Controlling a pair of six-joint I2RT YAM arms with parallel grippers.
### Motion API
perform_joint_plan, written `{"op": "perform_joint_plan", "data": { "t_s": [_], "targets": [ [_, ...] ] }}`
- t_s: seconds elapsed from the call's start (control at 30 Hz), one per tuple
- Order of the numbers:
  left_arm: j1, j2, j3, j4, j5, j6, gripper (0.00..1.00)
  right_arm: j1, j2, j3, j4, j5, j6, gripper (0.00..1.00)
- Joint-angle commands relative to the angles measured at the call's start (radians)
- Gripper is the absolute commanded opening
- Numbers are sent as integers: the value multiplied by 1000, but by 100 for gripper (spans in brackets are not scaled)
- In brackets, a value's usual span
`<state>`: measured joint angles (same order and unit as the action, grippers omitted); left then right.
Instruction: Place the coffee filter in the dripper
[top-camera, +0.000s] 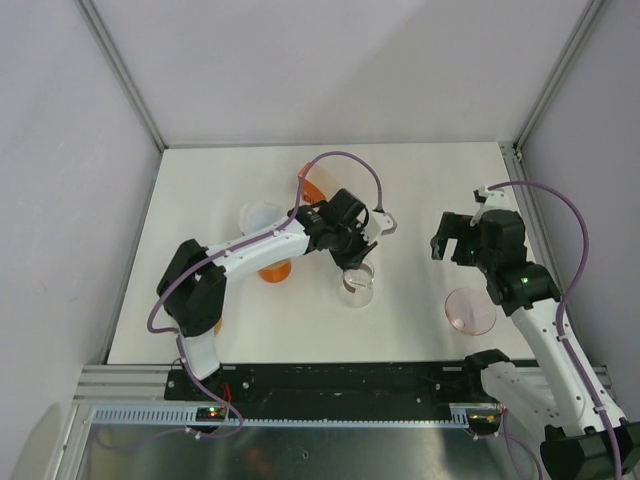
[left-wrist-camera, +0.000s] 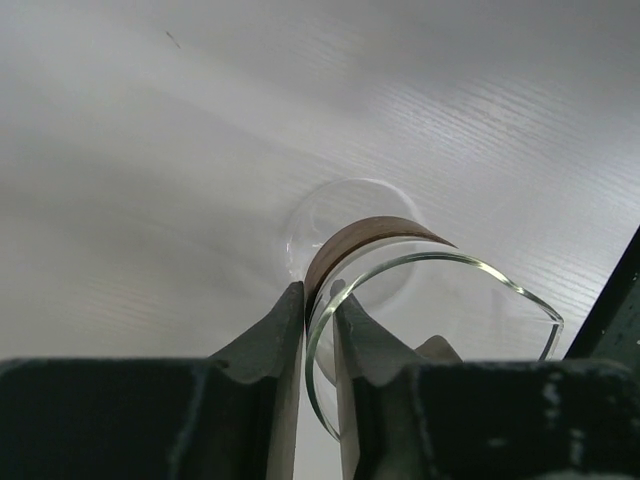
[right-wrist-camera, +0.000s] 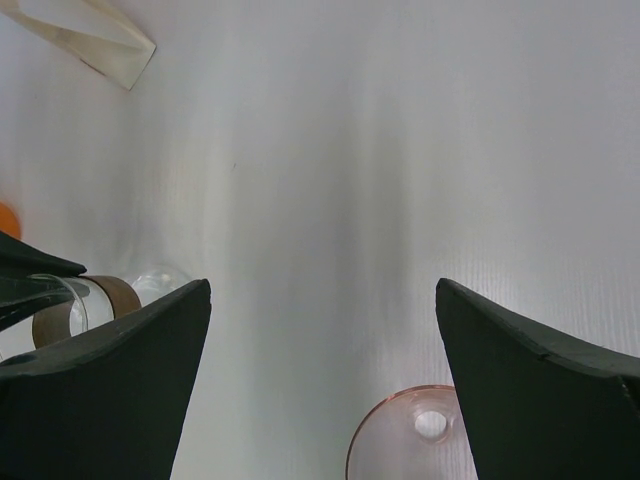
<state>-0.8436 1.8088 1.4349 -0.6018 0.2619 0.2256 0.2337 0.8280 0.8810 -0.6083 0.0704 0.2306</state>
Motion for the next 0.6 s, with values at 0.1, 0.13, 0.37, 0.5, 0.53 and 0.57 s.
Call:
{"op": "perform_joint_plan", "data": {
  "t_s": [0.1, 0.13, 0.37, 0.5, 0.53, 0.57],
  "targets": [
    [-7, -38, 4, 41, 30, -1, 31, -15, -33, -10, 39, 22, -2, 99],
    [-7, -40, 5, 41, 32, -1, 33, -16, -36, -11, 41, 20, -2, 99],
    [-7, -90, 42, 42, 37, 4, 48, -24, -34, -15, 49, -21, -4, 99],
    [-7, -141, 77, 41, 35, 23, 56, -25, -25, -15, 68, -88, -16, 99],
    [-7, -152, 82, 41, 33, 29, 57, -25, -22, -15, 72, -98, -14, 99],
    [-6, -166, 84, 40, 31, 34, 59, -24, -19, -15, 75, -103, -14, 99]
  ]
}}
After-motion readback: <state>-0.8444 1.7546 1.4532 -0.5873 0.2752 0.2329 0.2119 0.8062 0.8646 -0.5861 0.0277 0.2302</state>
